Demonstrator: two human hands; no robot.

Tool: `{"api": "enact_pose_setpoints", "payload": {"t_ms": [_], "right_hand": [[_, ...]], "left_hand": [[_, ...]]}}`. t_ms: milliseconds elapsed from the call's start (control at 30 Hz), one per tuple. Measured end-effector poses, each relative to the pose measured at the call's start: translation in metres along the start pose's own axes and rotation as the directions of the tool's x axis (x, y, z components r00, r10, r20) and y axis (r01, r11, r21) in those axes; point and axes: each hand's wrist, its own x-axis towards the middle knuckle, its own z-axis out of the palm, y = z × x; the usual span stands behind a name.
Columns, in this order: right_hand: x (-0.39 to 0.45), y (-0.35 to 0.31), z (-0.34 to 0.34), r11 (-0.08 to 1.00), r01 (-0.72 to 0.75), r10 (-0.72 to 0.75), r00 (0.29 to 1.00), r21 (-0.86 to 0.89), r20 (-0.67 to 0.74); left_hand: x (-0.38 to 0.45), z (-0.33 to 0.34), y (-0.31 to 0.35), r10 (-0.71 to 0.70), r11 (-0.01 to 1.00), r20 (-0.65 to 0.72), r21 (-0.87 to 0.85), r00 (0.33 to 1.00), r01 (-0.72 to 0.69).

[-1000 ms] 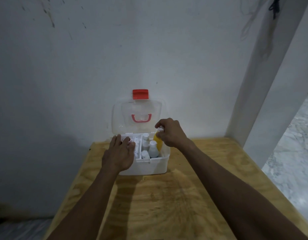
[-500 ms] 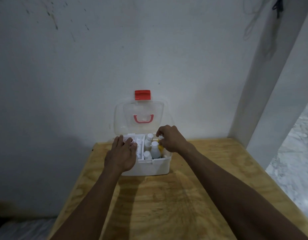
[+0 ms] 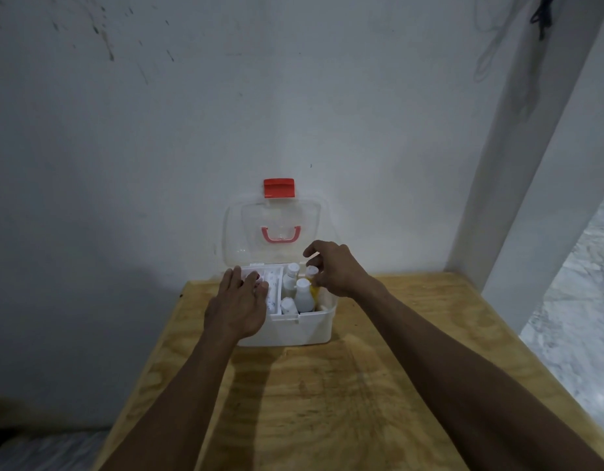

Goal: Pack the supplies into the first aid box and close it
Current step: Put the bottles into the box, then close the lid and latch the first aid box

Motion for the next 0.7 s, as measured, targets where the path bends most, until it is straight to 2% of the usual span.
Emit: {"api": "enact_pose_setpoints", "payload": {"t_ms": [500,700], "right_hand": [[0.003,0.004,-0.012,1.000,-0.018,0.018,1.000,-0.018,-0.012],[0.011,0.002,-0.018,0.999,-0.005,0.001,0.993,-0.037,-0.118]], "left_hand": [[-0.013,-0.013,0.013,-0.012,0.999,0.018,-0.030,1.000,0.012],[-0.020,-0.022,0.021,-0.024,0.998,0.014,-0.053,1.000,0.025]]}}
